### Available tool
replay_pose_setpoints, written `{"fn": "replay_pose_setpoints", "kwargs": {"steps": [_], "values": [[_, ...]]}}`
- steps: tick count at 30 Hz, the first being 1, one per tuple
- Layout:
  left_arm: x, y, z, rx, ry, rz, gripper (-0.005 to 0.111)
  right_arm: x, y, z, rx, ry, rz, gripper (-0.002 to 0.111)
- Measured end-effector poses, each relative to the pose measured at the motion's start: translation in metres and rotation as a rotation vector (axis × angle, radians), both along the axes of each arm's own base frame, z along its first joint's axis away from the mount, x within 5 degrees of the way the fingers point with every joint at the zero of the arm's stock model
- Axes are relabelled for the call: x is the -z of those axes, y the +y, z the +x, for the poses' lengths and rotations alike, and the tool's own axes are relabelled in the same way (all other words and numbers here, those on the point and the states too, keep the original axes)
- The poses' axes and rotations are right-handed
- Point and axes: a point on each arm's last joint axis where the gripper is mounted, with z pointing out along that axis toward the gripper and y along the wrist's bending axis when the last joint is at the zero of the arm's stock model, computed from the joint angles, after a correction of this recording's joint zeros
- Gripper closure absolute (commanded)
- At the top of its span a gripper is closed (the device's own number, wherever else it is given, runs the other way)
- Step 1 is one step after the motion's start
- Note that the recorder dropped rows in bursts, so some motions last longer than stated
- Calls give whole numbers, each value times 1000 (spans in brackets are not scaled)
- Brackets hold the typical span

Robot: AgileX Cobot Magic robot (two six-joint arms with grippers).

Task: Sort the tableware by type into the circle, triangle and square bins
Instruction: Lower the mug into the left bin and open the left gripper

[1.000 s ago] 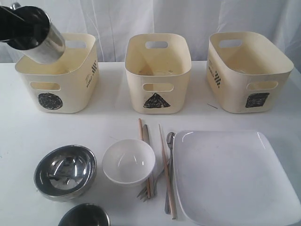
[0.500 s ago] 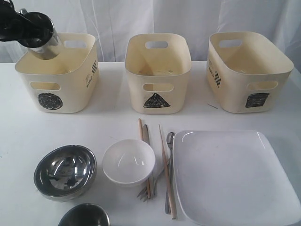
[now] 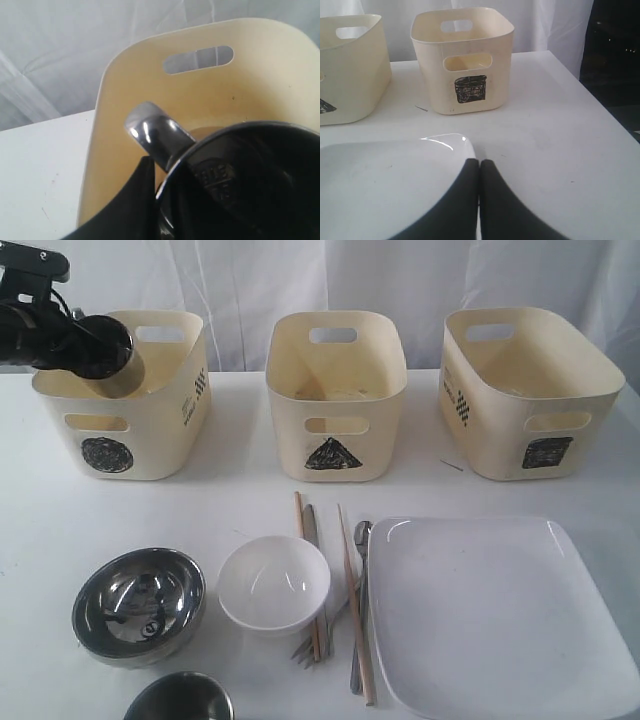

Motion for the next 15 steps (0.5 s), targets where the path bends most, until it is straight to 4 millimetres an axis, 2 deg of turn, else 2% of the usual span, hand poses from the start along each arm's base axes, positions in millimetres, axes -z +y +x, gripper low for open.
{"fn": "replay_pose_setpoints", "kwargs": {"steps": [12,15], "values": [[3,-2,8,1,-46,-33,105,0,0,0,0,0,0,108],[3,-2,8,-1,-45,-38,93,0,0,0,0,0,0,108]]}}
